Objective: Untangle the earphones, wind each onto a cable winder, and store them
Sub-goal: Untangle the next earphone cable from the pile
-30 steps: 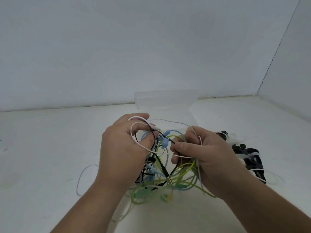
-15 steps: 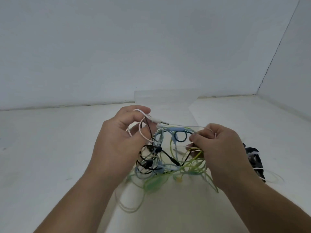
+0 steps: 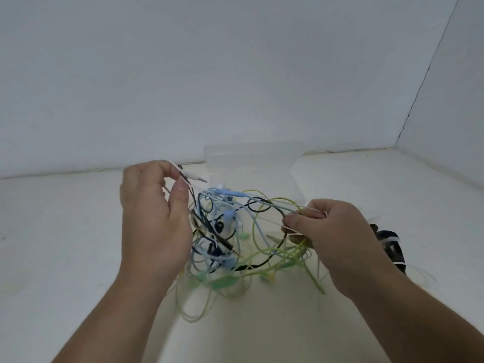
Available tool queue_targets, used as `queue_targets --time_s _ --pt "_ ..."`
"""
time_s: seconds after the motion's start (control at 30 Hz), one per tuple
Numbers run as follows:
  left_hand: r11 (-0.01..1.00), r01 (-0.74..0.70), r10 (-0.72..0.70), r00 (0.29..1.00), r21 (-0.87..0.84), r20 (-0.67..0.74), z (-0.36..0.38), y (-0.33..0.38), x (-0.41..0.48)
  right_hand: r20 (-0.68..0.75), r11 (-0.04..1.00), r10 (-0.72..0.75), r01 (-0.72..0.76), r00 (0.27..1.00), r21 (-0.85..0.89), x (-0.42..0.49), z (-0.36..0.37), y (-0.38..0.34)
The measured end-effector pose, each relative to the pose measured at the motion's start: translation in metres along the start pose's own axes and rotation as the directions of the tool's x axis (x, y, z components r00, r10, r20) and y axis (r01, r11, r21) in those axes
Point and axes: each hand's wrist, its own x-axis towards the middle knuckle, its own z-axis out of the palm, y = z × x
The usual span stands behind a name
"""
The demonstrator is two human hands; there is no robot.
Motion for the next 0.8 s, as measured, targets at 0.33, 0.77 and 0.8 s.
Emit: queue_targets --time_s 0.33,0.77,0.8 --pt "0.967 0.157 -0.167 0.985 -0.202 -0.035 -0.008 -0.007 0.012 0.236 0.997 -0.062 0.071 0.970 -0.030 -0.006 -0.004 -0.011" --pt "0.778 0.378 -0.257 0.921 -0.503 0.294 -0.007 0.010 0.004 0.051 0.963 -0.263 0.265 0.964 -0.053 -0.011 0.008 -0.004" --pt "0.770 0.401 -0.233 0.900 -0.496 0.367 -0.006 0.012 0.001 0.058 0.955 -0.293 0.295 0.954 -0.034 -0.014 0.009 -0.005"
